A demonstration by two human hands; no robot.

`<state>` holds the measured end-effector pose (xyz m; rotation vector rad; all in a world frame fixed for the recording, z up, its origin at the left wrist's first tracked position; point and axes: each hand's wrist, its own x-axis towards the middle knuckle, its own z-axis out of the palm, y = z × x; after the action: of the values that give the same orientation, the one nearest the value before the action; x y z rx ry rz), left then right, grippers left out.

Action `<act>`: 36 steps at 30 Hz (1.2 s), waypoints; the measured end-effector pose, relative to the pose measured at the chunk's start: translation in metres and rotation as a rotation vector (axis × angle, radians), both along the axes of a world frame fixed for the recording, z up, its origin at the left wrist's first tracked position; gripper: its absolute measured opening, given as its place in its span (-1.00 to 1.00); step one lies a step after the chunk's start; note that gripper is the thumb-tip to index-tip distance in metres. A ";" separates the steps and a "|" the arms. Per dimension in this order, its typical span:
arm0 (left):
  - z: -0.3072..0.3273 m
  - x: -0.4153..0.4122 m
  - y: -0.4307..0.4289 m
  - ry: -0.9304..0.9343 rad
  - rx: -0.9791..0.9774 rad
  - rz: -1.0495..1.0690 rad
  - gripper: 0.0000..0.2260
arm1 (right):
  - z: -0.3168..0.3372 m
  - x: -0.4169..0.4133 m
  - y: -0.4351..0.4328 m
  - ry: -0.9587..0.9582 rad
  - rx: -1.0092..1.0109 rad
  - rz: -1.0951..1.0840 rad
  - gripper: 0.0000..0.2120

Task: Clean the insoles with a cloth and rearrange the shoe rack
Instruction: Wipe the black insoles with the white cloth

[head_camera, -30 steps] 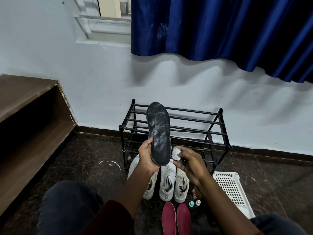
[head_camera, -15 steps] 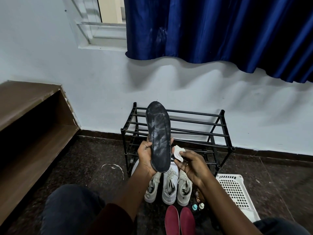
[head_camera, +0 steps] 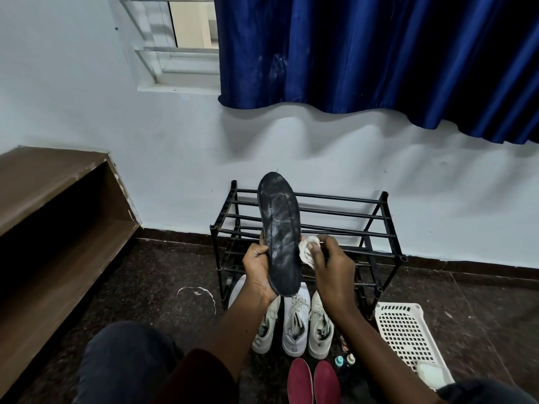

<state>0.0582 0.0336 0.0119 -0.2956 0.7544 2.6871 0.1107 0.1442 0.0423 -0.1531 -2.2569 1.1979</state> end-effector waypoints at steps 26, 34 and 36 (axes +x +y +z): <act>-0.001 0.006 0.009 -0.016 0.076 -0.268 -0.54 | 0.003 -0.021 -0.016 -0.046 0.380 0.338 -0.71; -0.016 -0.001 0.004 -0.022 0.090 -0.285 -0.33 | -0.014 -0.001 -0.028 -0.012 0.317 0.324 -0.64; -0.021 0.000 0.003 -0.028 0.084 -0.289 -0.31 | -0.017 0.004 -0.019 -0.119 0.296 0.397 -0.66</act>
<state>0.0579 0.0368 -0.0095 -0.1868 0.6208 2.4285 0.1147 0.1256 0.0257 0.3630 -2.6203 1.0447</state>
